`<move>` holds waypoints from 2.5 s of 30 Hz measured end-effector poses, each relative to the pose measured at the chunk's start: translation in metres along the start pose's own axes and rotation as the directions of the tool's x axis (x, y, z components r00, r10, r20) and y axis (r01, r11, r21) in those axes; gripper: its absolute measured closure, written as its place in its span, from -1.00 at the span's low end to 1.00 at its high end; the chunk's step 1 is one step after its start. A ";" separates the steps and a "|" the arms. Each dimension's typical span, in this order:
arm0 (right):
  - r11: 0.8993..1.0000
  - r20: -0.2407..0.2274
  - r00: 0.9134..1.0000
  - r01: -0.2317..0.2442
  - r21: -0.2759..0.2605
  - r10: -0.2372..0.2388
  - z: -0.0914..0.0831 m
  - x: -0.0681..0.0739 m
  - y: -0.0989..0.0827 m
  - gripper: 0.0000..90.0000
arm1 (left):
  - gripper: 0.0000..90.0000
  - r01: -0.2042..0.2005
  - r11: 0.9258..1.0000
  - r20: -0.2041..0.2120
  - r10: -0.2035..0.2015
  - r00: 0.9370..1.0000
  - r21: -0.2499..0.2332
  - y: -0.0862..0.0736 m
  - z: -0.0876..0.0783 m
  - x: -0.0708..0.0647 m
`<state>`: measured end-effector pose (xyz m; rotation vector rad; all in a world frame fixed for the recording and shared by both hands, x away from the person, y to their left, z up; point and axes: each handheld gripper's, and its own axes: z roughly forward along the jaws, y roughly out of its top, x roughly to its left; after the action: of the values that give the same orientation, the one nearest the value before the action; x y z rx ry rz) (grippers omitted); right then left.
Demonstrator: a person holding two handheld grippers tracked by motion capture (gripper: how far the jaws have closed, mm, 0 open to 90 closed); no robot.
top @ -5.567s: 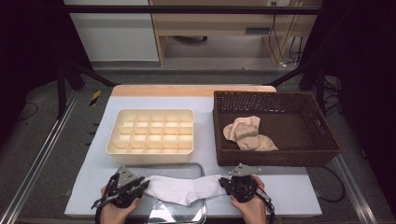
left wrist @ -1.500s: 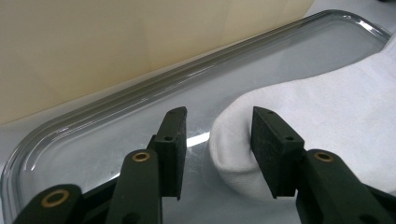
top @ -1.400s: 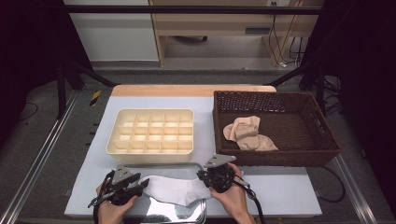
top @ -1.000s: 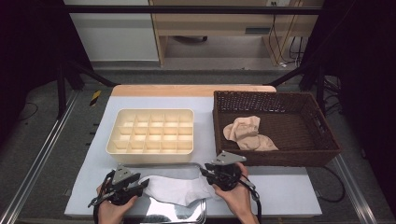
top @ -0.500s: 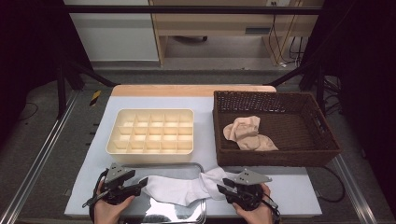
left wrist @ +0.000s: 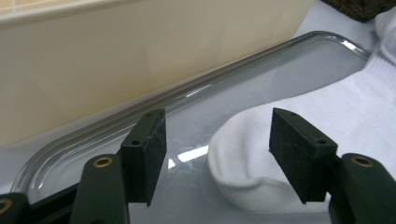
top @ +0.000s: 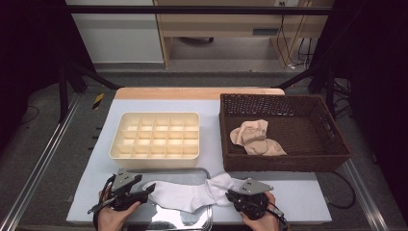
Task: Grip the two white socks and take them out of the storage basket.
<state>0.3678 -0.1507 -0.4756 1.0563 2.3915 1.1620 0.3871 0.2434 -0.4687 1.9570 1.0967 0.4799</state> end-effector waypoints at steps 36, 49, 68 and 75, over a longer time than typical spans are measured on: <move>0.996 -0.006 0.999 -0.033 -0.082 0.032 0.009 0.001 0.045 0.75 | 0.06 0.000 1.000 0.009 0.000 1.000 -0.005 0.003 -0.006 -0.004; 0.999 -0.051 0.999 -0.008 0.047 0.010 0.030 0.012 0.019 0.90 | 0.60 0.004 0.997 -0.034 -0.001 0.999 0.075 0.001 0.000 -0.006; 0.997 -0.036 0.997 -0.059 0.050 0.061 -0.022 -0.015 0.001 1.00 | 0.97 -0.012 0.999 -0.018 0.013 1.000 0.048 0.006 0.005 -0.003; 0.996 -0.010 0.999 -0.053 0.077 0.053 -0.014 -0.013 0.001 0.89 | 0.92 -0.009 0.999 -0.005 0.009 1.000 0.038 0.005 0.005 -0.001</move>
<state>0.3698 -0.1678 -0.4671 1.1462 2.4495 1.1051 0.3923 0.2384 -0.4677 1.9959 1.1076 0.4723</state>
